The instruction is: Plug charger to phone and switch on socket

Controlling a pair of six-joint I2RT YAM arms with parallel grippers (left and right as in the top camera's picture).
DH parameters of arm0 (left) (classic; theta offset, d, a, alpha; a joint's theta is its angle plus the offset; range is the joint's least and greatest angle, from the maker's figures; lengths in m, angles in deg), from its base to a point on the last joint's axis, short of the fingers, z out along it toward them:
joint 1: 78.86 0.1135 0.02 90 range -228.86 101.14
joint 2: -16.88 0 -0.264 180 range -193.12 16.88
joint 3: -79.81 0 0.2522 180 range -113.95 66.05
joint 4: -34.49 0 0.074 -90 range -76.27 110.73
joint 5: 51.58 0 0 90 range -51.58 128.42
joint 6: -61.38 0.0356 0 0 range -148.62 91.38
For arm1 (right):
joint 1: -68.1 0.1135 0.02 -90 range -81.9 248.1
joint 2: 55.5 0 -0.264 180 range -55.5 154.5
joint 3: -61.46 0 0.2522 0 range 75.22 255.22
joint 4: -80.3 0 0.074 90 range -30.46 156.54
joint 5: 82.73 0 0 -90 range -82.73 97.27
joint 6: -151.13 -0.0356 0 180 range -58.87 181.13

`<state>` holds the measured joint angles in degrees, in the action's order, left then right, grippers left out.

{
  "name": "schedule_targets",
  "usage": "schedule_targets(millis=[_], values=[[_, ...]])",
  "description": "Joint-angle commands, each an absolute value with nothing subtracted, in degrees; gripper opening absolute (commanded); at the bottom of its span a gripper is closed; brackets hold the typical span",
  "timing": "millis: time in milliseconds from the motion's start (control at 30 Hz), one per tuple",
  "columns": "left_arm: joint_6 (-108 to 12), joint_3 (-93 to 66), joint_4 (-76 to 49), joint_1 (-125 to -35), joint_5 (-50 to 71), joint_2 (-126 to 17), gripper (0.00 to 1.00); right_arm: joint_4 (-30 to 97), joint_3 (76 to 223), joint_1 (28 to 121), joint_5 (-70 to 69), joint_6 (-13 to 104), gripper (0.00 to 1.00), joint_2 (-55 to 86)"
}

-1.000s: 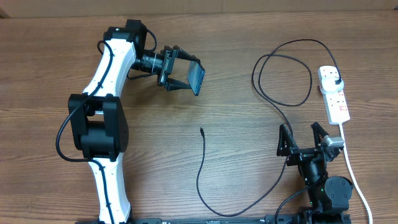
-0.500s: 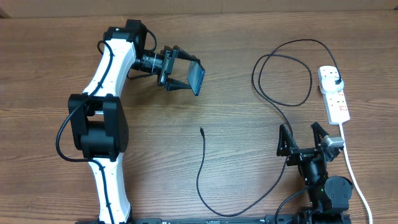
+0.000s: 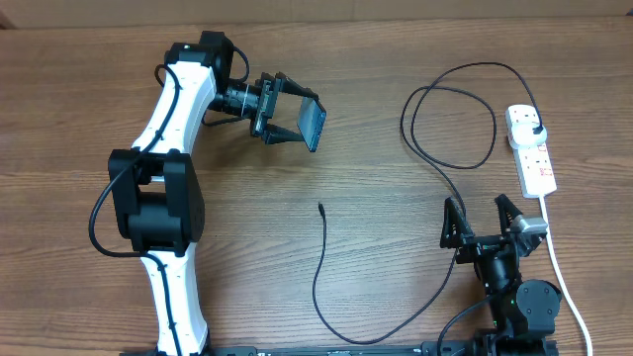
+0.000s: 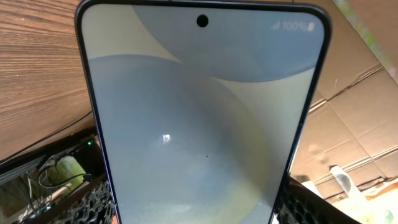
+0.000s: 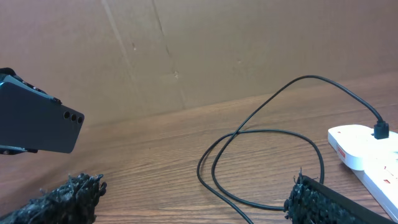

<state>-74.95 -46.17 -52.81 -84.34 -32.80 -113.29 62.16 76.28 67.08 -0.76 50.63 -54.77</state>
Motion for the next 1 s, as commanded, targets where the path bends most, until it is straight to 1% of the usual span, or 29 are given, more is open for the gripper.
schedule_targets(millis=[0,967], values=[[-74.47,-47.90,-52.96,-84.16,-34.44,-112.52,0.04,62.33,75.67,67.45,-0.06,50.65,1.00,-55.33],[-74.45,-47.90,-52.96,-84.25,-32.47,-112.52,0.04,62.33,75.67,67.45,-0.06,50.65,1.00,-55.33]])
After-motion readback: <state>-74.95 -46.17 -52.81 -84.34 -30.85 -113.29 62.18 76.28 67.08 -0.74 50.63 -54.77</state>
